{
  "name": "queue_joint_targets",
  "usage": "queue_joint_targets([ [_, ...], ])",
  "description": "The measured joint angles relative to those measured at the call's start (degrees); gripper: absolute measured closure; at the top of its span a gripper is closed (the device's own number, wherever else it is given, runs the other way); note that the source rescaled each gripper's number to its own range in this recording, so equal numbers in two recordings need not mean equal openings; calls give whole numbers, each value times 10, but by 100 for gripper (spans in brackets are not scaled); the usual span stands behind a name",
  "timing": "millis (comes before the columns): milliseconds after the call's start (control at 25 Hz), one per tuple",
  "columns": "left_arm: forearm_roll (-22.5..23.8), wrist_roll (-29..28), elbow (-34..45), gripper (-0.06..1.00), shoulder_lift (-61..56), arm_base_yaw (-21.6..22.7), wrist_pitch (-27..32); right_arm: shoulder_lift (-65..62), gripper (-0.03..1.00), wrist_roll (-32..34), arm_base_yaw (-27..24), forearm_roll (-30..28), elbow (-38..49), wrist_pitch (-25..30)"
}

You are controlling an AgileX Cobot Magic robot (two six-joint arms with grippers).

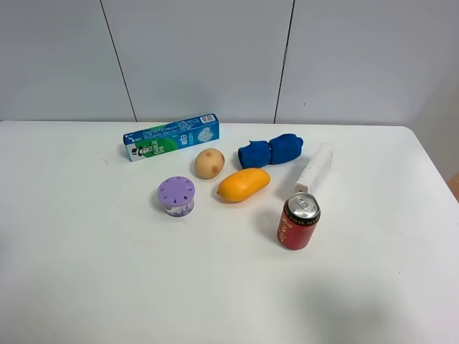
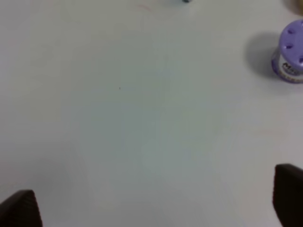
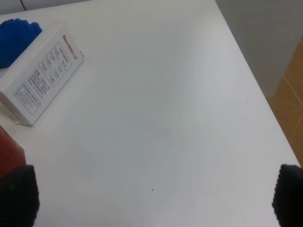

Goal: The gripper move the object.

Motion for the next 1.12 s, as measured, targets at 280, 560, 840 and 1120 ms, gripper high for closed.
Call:
queue_joint_targets([
  [280,17,-9,45,-5,-142,1,56,0,-3,0,0,0,0,0],
  [560,28,-9,87,-5,-245,1,73,0,-3,0,0,0,0,0],
  [840,28,-12,90,-5,-317,1,68,0,-3,0,0,0,0,0],
  [1120,28,-12,101,-5,-335,1,52,0,-3,0,0,0,0,0],
])
